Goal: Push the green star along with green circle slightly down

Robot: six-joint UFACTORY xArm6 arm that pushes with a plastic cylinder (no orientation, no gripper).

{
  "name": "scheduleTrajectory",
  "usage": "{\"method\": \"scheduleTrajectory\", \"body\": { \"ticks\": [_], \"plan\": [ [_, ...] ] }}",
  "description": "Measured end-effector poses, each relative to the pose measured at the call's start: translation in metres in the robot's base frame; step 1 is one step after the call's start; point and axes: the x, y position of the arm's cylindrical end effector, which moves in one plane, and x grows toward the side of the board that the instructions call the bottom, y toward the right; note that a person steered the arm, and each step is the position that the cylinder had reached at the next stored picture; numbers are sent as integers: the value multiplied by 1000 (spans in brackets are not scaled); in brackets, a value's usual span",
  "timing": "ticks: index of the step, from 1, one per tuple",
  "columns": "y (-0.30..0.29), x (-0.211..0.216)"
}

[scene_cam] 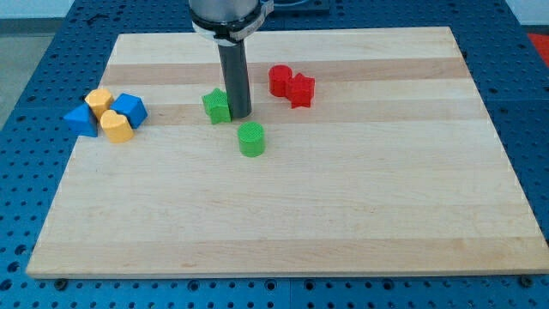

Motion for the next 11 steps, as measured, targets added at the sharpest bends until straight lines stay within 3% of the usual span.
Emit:
{"method": "scheduleTrajectory", "body": {
  "ticks": [3, 5, 7, 9, 11],
  "plan": [
    [-6, -41],
    [-45, -52],
    [-60, -10],
    [-6, 39],
    [46, 57]
  ]
}}
